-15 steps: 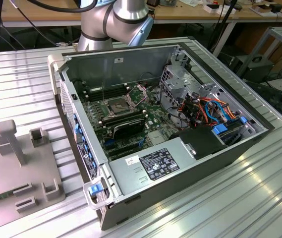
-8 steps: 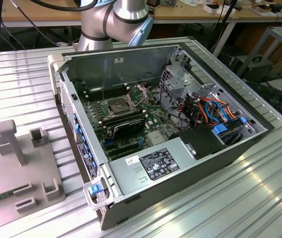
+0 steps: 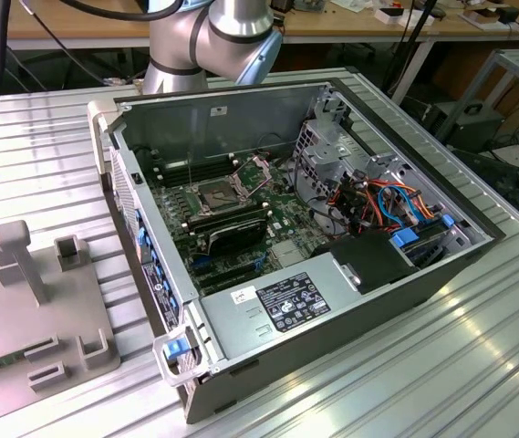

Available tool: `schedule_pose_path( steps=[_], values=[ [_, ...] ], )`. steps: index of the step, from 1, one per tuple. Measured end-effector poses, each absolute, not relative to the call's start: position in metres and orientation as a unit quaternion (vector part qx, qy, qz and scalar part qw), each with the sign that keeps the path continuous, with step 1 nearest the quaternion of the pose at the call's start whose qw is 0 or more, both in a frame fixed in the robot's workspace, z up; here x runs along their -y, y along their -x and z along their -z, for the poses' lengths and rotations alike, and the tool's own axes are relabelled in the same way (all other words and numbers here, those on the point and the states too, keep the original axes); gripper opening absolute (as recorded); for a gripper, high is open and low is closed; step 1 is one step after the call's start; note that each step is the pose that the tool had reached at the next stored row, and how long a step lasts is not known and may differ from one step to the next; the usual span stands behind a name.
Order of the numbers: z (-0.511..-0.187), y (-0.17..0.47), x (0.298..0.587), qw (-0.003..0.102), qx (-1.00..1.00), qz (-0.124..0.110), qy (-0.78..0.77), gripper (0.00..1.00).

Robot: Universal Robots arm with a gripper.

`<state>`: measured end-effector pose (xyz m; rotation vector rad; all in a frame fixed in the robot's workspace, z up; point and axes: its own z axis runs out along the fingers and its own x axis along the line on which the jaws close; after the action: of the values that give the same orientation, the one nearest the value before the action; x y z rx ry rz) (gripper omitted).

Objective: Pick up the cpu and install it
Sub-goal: 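Pick up the cpu and move it towards the insertion slot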

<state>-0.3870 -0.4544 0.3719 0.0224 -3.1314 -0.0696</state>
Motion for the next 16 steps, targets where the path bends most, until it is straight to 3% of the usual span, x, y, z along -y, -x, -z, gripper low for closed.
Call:
schedule_pose_path(
  steps=[16],
  values=[
    [-0.372,0.35,0.454,0.005,1.0,0.022,-0.007,0.55]
  ],
)
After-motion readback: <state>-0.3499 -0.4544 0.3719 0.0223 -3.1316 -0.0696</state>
